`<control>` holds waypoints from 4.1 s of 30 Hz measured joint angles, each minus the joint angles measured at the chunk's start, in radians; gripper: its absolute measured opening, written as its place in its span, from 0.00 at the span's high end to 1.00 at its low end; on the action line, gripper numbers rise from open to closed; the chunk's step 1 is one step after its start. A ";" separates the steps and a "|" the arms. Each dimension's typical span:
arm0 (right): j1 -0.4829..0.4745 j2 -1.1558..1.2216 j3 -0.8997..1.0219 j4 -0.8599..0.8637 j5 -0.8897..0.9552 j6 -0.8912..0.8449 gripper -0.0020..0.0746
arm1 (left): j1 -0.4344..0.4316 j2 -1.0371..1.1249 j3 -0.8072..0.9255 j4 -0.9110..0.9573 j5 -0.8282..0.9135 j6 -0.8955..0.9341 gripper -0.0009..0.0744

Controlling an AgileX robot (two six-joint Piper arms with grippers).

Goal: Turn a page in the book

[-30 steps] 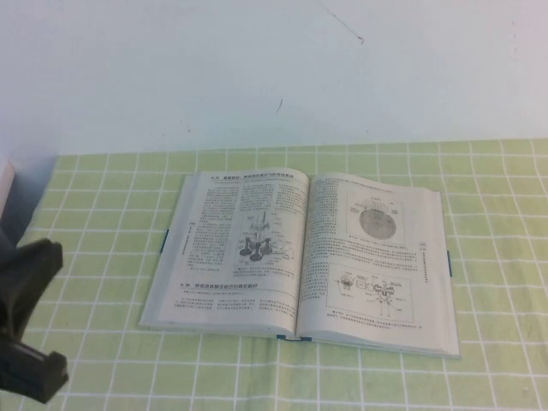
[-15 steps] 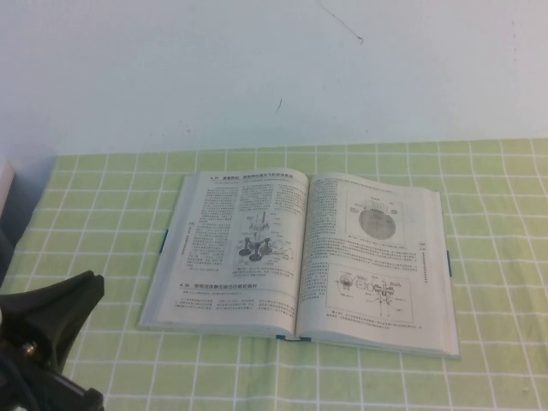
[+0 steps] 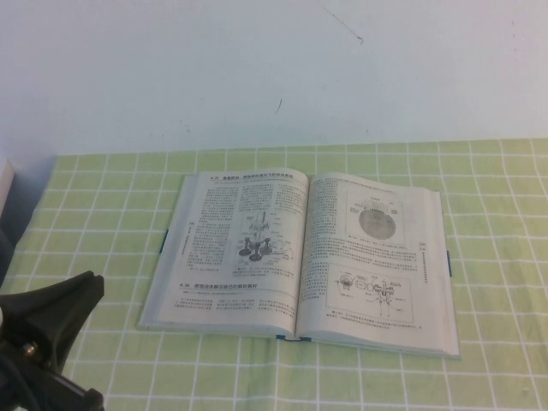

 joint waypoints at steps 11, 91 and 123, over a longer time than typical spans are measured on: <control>0.000 0.000 0.000 0.000 0.002 0.000 0.98 | 0.022 -0.039 0.002 0.000 0.018 0.000 0.99; 0.000 0.000 0.000 0.017 0.002 0.004 0.98 | 0.469 -0.552 0.385 -0.297 0.236 0.190 0.99; -0.341 -0.239 0.411 -0.028 -0.369 0.097 0.98 | 0.469 -0.553 0.385 -0.297 0.236 0.188 0.99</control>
